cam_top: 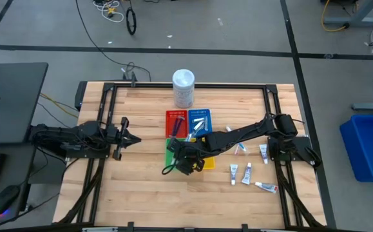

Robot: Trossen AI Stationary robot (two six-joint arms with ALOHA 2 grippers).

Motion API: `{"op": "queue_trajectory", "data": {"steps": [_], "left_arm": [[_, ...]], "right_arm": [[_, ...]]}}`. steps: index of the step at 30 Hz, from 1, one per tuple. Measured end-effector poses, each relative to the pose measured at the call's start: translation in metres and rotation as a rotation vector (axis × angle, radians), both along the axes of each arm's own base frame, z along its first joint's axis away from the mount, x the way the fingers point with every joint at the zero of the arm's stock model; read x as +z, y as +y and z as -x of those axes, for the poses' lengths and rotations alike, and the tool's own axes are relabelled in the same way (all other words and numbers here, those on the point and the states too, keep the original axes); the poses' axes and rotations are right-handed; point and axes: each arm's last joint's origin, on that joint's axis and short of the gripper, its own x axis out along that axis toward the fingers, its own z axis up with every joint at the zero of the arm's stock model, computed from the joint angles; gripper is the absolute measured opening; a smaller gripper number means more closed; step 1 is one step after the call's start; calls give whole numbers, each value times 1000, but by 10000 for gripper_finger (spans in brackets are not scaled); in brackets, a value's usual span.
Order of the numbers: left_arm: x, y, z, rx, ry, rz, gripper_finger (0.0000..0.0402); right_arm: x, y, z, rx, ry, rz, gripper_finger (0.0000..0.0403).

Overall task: Pick & Place Travel size toiletries
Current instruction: Put the right blue toothbrush into the green bin

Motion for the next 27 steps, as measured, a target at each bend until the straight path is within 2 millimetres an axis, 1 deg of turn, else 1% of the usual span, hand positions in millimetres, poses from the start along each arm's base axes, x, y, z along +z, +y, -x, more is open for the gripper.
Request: {"op": "queue_trajectory", "data": {"steps": [16,27], "left_arm": [[0,0,0,0,0,0,27],[0,0,0,-1,0,0,28]], "right_arm": [[0,-1,-1,14,-5,0,94],[-22,0,-7,97,52,87,93]]}}
